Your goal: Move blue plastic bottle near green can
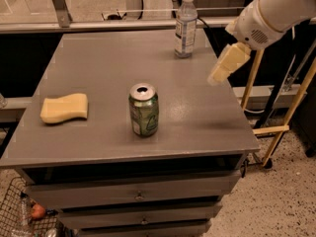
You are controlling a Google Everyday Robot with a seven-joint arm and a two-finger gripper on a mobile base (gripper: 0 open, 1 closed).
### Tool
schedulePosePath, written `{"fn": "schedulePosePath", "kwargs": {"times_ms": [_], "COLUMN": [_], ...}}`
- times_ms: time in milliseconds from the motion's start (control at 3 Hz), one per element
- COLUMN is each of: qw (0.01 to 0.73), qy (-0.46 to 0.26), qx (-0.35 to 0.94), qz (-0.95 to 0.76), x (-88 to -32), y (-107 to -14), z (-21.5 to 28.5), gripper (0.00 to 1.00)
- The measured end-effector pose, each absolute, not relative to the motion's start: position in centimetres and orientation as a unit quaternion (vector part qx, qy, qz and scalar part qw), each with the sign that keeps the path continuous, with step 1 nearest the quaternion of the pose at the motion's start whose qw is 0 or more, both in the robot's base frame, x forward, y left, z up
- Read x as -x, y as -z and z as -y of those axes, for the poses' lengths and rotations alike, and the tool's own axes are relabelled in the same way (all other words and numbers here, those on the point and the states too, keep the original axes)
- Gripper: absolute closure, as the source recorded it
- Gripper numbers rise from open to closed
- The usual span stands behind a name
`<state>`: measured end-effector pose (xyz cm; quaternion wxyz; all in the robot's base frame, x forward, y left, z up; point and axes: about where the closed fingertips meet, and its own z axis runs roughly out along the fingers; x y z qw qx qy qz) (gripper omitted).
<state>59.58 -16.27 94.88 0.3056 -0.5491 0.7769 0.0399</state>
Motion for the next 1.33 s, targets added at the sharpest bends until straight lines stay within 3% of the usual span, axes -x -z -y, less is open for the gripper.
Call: {"fn": "schedulePosePath", "kwargs": {"times_ms": [667,1333], "qw": [0.375,0.454], "qy": [-0.078,-0.090], "qx": [0.493,0.376], "qz": [-0.781,-0.802], "x": [-70.1,-76.5], "y": [-93.3,-92.6], "z": [15.0,15.5], "gripper": [0.00,0.00]}}
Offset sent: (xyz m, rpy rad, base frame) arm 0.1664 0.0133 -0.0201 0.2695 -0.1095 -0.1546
